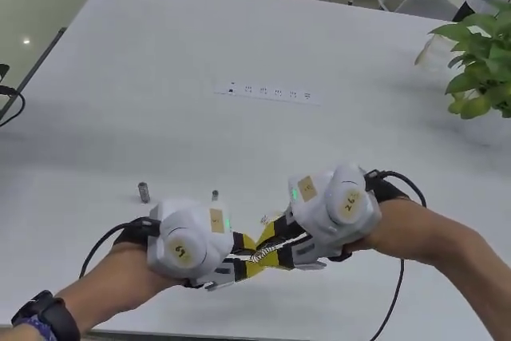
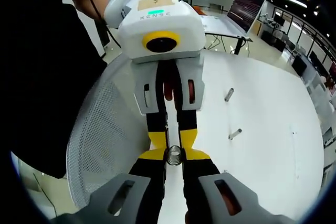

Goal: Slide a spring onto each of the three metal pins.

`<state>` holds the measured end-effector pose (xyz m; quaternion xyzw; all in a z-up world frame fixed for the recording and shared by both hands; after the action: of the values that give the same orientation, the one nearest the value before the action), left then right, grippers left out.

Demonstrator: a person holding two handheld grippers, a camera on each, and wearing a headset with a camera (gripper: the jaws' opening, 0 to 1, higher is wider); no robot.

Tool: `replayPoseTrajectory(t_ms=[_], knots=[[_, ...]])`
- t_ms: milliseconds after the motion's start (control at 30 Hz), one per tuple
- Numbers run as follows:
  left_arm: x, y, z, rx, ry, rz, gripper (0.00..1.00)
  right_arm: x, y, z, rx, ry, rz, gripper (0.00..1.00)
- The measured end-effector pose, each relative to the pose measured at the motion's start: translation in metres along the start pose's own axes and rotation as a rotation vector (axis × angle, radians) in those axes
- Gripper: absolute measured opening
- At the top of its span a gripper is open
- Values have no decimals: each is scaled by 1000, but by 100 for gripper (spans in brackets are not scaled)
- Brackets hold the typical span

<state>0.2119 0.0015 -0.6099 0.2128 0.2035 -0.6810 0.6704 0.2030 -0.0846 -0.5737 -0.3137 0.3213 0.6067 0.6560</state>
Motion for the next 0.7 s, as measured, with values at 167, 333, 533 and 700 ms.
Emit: replayPoseTrajectory(t_ms=[167, 333, 533, 700], knots=[[2, 1, -1, -9, 0, -1, 2, 0, 0, -2, 3, 1, -4, 9], [4, 0, -1, -21, 3, -3, 3, 1, 0, -4, 9, 3, -5, 9], [4, 1, -9, -37, 34, 20, 20, 0, 0, -5, 20, -7, -13, 8], [0, 3, -11, -69, 23, 33, 25, -1, 0, -8, 35, -18, -19, 8]])
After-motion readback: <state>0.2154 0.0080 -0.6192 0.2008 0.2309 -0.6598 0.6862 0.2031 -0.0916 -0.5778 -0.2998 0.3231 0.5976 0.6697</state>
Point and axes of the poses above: the centre of the closed fingertips' face, and the gripper's own axes: x roughly forward along the fingers, y roughly to its left, z roughly out of its top, the point moved 8 cm from there along -x, roughly backward along the fingers, and after that the axes turned 4 degrees about -x, right-handed, at the moved point
